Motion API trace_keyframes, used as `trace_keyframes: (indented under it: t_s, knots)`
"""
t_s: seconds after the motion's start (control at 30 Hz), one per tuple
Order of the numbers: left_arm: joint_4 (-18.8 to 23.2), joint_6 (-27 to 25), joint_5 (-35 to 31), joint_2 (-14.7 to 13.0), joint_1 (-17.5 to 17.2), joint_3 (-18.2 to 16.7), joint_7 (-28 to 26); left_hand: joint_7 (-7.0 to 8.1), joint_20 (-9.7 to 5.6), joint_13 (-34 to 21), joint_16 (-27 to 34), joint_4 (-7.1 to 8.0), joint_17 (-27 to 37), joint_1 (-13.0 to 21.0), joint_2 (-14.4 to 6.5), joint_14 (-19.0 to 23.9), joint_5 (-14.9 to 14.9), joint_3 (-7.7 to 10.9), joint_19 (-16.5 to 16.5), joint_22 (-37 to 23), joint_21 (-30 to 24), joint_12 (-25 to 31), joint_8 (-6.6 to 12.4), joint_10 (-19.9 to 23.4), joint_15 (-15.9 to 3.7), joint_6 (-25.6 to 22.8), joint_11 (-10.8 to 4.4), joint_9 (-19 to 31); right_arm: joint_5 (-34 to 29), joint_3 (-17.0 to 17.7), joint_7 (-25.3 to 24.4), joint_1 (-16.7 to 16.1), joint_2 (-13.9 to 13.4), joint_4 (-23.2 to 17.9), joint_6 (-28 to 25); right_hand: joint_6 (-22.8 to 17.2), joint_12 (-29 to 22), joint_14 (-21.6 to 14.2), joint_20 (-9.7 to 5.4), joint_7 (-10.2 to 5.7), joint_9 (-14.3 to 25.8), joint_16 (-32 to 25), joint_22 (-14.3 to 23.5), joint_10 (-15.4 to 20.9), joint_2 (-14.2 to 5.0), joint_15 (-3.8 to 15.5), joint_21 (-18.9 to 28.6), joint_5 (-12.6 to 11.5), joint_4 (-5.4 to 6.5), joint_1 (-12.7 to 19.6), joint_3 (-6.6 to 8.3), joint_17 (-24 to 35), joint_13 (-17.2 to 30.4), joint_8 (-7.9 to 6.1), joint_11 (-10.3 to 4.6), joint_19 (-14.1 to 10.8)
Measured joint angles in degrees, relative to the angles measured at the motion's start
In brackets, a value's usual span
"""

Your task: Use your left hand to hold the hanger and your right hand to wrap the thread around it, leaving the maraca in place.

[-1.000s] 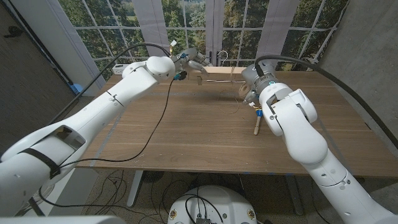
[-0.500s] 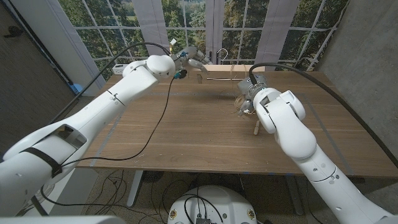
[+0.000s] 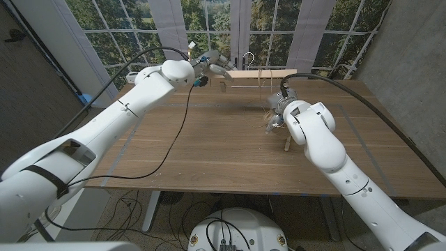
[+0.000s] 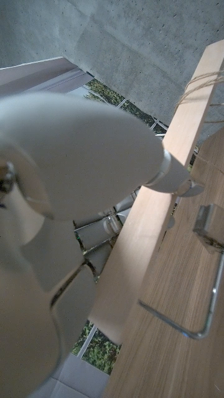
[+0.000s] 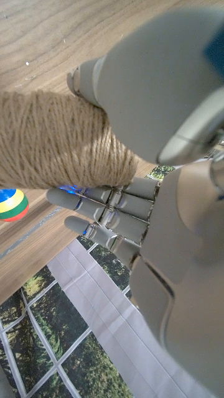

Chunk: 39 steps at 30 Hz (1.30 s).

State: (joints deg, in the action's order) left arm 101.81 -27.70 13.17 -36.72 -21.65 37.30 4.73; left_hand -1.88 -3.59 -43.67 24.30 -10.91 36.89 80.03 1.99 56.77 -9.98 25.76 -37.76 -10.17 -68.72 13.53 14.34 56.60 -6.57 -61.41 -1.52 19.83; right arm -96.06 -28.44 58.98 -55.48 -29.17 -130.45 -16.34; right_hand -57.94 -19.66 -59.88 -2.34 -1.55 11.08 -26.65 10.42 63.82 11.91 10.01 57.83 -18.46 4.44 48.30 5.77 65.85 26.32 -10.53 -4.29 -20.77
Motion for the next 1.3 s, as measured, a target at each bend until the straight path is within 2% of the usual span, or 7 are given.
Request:
trace_keyframes:
  t_s: [0.23,0.63,0.83,1.07,1.2,1.3]
  knots:
    - [0.24,-0.73,0.27,-0.16,-0.07,-0.11,-0.40,0.00,0.12,0.16,0.00,0.00,0.00,0.00,0.00,0.00,0.00,0.00,-0.12,0.00,0.00,0.00,-0.12,0.13,0.00,0.00,0.14,0.00,2.63,0.10,-4.40,0.41,-1.36,2.73,-3.85,0.00,0.24,-0.20,0.00,-0.01,0.00,0.39,0.00,0.60,0.00,-0.18,0.00,0.00,0.34,0.00,-0.15,-0.08,0.00,0.01,-0.01,0.00]
    - [1.28,-2.54,-1.34,-0.23,-0.17,0.58,-2.61,-0.01,0.11,0.16,0.00,0.00,0.00,0.02,0.01,0.24,0.01,0.00,-0.11,0.00,0.00,0.00,0.08,0.21,0.23,-0.01,0.21,-0.03,5.42,-0.79,-7.87,1.26,-3.94,4.57,-7.73,-0.73,0.68,-0.73,0.00,0.10,0.00,0.61,0.00,1.21,0.38,0.12,0.00,0.00,0.49,0.38,0.00,-0.28,0.00,-0.10,-0.01,0.00]
    - [1.77,-4.45,-2.18,-0.14,-0.17,1.08,-3.60,-0.01,-0.20,0.36,0.00,-0.24,-0.08,0.02,0.02,0.32,-0.22,0.24,-0.42,0.04,-0.39,-0.30,0.08,0.20,0.32,-0.01,0.20,-0.14,7.15,-1.00,-8.86,1.44,-5.10,4.47,-8.73,-1.70,0.99,-2.23,-0.25,0.17,-0.01,0.61,0.00,2.65,0.46,0.38,0.00,0.89,0.49,0.46,0.00,-1.94,-0.09,-0.30,0.41,-1.26]
    - [2.70,-7.87,-4.77,0.10,-0.17,2.47,-6.25,-0.13,0.11,0.96,0.00,-0.24,-0.27,0.03,0.02,0.65,-0.50,0.24,-0.74,0.04,-0.39,-0.74,-0.22,0.33,0.62,-0.14,0.34,-0.39,9.91,-1.21,-11.81,1.09,-6.64,2.57,-8.98,-2.15,0.99,-3.21,-0.23,0.51,-0.14,0.60,-0.16,3.35,0.60,0.34,0.10,1.73,0.38,0.60,-0.21,-3.26,-1.15,-0.30,0.51,-1.63]
    - [3.07,-8.39,-5.85,0.12,-0.16,3.02,-6.59,-0.31,0.11,1.23,-0.17,-0.24,-0.26,0.03,0.03,0.84,-0.66,0.24,-0.74,0.03,-0.40,-0.84,-0.39,0.52,0.42,-0.34,0.52,-0.52,11.23,-1.60,-12.76,1.15,-7.18,1.88,-8.50,-2.16,1.00,-3.39,-0.22,0.51,0.00,0.60,-0.30,3.35,0.60,0.34,0.10,2.00,-0.17,0.60,-0.12,-3.79,-1.31,-0.30,0.51,-2.09]
    - [3.35,-10.70,-6.75,0.13,-0.20,3.59,-7.80,-0.32,0.11,1.23,-0.17,-0.24,-0.26,0.03,0.03,0.84,-0.66,0.24,-0.74,0.03,-0.40,-0.93,-0.44,0.52,0.42,-0.34,0.52,-0.53,12.11,-1.99,-12.97,1.55,-7.55,1.40,-8.10,-2.16,1.14,-3.39,-0.31,0.51,0.00,0.61,-0.30,3.36,0.60,0.34,0.47,2.17,-0.37,0.60,-0.31,-4.24,-1.67,-0.29,0.52,-2.18]
